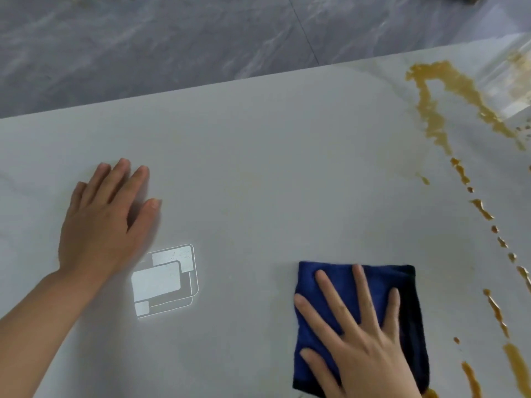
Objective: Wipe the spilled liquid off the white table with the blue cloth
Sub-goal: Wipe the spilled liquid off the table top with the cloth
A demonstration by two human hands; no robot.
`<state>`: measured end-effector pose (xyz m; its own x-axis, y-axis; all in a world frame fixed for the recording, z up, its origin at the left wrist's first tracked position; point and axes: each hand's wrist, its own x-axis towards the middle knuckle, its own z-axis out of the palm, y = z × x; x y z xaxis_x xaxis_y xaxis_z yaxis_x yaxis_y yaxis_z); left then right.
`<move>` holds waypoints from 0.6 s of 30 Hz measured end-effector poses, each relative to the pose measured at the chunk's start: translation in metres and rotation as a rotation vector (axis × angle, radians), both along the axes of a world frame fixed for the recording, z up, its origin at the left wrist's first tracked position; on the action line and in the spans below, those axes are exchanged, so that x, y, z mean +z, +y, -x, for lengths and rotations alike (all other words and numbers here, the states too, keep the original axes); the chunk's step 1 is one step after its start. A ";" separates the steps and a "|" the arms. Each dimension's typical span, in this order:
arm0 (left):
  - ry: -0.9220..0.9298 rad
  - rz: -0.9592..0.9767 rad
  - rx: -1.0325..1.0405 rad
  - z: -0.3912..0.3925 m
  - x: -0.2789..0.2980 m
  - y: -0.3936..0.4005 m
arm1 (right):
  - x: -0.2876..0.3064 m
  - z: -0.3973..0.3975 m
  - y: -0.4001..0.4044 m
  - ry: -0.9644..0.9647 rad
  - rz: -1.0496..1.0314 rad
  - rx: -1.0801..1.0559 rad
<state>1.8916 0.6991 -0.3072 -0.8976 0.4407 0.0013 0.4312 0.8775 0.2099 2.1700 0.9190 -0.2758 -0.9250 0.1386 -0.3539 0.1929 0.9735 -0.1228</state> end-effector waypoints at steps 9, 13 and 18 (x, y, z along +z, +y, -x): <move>-0.021 -0.009 -0.001 0.000 0.003 0.000 | -0.009 0.056 0.056 0.107 -0.099 -0.229; -0.020 -0.001 -0.016 -0.001 0.005 0.001 | -0.004 0.025 0.045 0.078 -0.074 -0.273; -0.019 -0.001 -0.004 -0.002 0.005 0.003 | 0.002 -0.018 -0.020 0.101 -0.045 -0.037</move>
<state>1.8940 0.7017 -0.3022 -0.8957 0.4445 -0.0154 0.4307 0.8755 0.2190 2.1882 0.8988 -0.2736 -0.9496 0.1870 -0.2517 0.2176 0.9709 -0.0996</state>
